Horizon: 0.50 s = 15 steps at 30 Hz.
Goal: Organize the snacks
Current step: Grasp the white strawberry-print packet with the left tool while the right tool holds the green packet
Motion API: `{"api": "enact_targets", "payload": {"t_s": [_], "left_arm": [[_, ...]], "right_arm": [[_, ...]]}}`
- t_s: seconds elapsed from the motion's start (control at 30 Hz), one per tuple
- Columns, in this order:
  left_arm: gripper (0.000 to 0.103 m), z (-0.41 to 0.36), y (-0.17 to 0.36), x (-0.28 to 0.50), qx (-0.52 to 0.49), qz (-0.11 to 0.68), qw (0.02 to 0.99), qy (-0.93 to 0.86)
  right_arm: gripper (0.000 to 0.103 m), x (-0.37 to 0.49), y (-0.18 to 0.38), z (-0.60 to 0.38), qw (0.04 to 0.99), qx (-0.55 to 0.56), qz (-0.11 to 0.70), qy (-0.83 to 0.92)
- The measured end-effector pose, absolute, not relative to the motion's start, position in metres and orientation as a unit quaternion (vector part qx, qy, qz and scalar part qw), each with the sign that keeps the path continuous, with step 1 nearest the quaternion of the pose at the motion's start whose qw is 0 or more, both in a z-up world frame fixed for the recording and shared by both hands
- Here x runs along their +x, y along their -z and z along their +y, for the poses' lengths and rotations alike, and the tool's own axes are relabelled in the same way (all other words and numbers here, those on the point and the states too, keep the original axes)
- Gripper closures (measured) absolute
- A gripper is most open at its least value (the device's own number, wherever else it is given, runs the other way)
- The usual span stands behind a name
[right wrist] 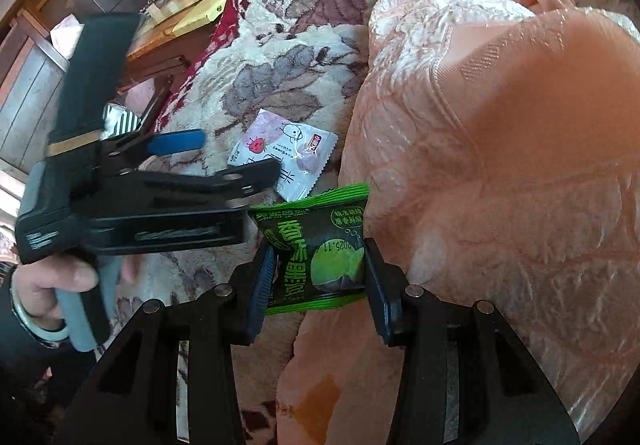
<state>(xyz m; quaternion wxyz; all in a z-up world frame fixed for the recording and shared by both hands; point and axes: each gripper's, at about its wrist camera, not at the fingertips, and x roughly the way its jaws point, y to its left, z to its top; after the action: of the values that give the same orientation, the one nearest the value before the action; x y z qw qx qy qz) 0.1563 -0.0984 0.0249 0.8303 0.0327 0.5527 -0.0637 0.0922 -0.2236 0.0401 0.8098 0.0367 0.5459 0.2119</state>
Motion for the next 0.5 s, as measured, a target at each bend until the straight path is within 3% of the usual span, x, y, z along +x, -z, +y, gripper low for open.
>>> {"api": "enact_targets", "payload": {"t_s": [0.2,0.5], "left_arm": [[0.008,-0.104,-0.011,0.167,0.041,0.563,0.824,0.058],[0.055,-0.085,-0.022,0.165,0.039,0.544,0.836,0.062]], "right_arm": [[0.061,0.094,-0.037,-0.228,0.806,0.047,0.551,-0.212],[0.061,0.093,-0.032,-0.219,0.803,0.021,0.559,-0.206]]}}
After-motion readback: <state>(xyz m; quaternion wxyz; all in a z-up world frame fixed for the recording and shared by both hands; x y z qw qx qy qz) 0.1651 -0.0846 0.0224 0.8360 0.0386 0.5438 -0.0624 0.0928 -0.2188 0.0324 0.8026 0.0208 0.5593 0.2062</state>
